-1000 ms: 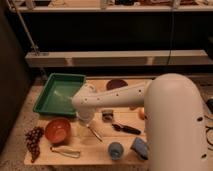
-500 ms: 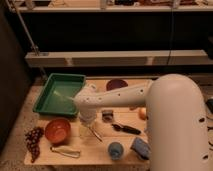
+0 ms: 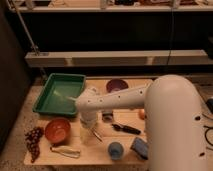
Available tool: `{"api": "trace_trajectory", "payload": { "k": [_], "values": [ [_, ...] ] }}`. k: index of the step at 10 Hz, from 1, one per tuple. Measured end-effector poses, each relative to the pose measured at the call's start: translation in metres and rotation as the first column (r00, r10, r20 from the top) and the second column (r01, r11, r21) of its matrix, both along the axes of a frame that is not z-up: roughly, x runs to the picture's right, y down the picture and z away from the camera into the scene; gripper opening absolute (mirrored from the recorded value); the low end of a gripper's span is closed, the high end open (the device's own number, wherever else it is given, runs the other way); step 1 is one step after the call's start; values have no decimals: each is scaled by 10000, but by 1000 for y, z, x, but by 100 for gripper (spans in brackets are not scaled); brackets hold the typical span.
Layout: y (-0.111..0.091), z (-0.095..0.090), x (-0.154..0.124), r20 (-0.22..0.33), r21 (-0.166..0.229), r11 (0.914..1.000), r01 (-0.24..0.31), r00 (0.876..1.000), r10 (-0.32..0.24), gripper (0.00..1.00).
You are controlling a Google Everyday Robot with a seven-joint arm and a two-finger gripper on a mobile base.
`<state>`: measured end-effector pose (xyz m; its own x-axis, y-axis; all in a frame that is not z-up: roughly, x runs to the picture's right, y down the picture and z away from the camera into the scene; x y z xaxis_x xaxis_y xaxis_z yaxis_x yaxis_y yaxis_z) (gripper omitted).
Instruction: Place fork in purple bowl
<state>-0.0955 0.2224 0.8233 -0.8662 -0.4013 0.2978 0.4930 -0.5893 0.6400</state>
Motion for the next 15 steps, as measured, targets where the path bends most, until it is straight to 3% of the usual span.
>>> {"api": "trace_trajectory", "payload": {
  "k": [3, 11, 13, 15],
  "values": [
    [9, 5, 3, -85, -183, 9998, -39, 10000, 38, 78],
    [10, 3, 4, -262, -147, 9998, -104, 9996, 100, 4],
    [7, -1, -1, 123, -88, 10000, 31, 9999, -30, 1],
    [-8, -13, 1, 711, -158, 9996, -234, 9972, 244, 1]
  ]
}}
